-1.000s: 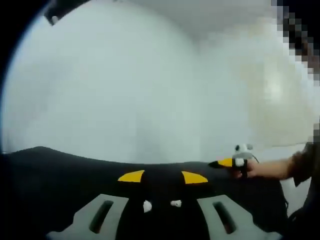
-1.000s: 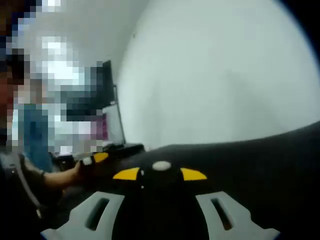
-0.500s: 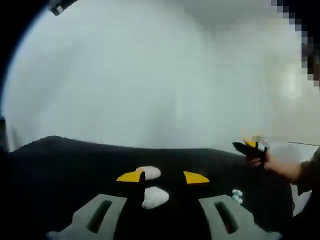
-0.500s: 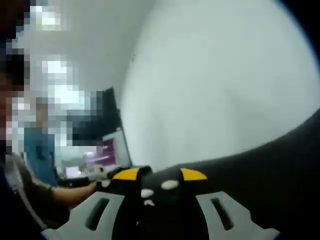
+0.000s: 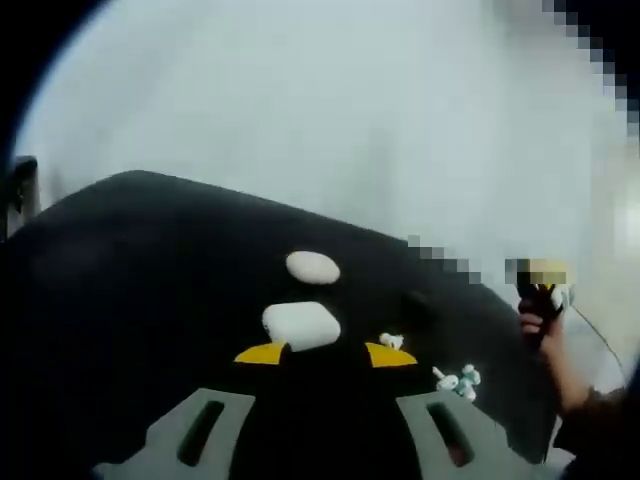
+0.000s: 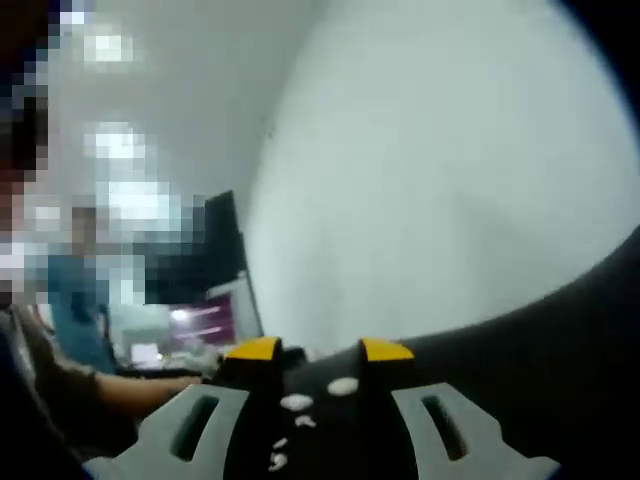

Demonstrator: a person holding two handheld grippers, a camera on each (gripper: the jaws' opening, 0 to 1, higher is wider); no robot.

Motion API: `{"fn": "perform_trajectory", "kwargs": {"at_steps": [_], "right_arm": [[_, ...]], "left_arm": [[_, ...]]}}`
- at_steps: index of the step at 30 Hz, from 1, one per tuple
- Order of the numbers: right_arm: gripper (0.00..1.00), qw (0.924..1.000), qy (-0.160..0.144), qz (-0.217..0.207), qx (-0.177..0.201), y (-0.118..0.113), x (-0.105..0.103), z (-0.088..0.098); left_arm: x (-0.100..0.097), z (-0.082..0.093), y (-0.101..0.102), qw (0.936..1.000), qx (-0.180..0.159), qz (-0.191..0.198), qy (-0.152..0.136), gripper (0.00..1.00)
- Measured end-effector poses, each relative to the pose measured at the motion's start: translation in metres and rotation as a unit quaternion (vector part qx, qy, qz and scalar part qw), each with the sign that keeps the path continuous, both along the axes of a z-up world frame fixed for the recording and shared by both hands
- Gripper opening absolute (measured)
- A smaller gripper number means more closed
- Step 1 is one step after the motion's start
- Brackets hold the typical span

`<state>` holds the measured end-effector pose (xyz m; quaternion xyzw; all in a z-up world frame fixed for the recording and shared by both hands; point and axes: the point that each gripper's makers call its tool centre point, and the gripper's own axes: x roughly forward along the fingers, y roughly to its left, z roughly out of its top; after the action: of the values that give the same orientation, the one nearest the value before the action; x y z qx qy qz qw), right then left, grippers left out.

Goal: Pick up three earphones and place each one into its charging case using tactile feedback, ensure that each earphone is properly inserted and securely positioned inside the case.

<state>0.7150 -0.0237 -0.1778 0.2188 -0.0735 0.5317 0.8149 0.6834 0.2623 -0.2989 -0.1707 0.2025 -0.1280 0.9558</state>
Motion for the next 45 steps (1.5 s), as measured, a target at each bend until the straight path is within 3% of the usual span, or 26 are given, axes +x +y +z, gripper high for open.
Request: {"fn": "perform_trajectory", "kwargs": {"at_steps": [5, 13, 15, 18, 22, 26, 30, 40, 45], "right_arm": [[0.31, 0.9999, 0.012, -0.004, 0.000, -0.002, 0.006, -0.003], [0.31, 0.9999, -0.001, -0.002, -0.010, 0.002, 0.002, 0.000], [0.31, 0.9999, 0.000, 0.000, -0.012, 0.002, 0.002, -0.001], [0.31, 0.9999, 0.000, 0.000, -0.015, 0.002, 0.002, -0.002], [0.31, 0.9999, 0.004, 0.000, -0.015, 0.003, 0.004, -0.004], [0.31, 0.9998, 0.001, 0.002, -0.017, 0.004, 0.003, -0.004], [0.31, 0.9998, 0.003, -0.003, -0.018, 0.002, 0.005, -0.005], [0.31, 0.9998, 0.005, -0.002, -0.019, 0.003, 0.004, -0.006], [0.31, 0.9998, 0.007, -0.007, -0.018, 0.000, 0.006, -0.006]], "left_arm": [[0.003, -0.008, 0.000, 0.9998, 0.017, 0.005, 0.008, 0.27], [0.003, -0.019, -0.006, 0.9987, 0.040, -0.005, 0.030, 0.25], [0.005, -0.019, -0.010, 0.9994, 0.013, -0.008, 0.032, 0.25], [0.006, -0.018, -0.012, 0.9994, 0.007, -0.008, 0.032, 0.26], [0.016, -0.018, 0.002, 0.9979, 0.059, 0.026, 0.008, 0.33], [0.023, -0.021, 0.012, 0.9930, 0.112, 0.039, 0.004, 0.34], [0.028, -0.017, 0.009, 0.9969, 0.069, 0.037, 0.006, 0.37], [0.047, -0.015, 0.012, 0.9981, 0.033, 0.048, 0.019, 0.45], [0.061, -0.017, 0.017, 0.9967, 0.050, 0.060, 0.021, 0.44]]}}
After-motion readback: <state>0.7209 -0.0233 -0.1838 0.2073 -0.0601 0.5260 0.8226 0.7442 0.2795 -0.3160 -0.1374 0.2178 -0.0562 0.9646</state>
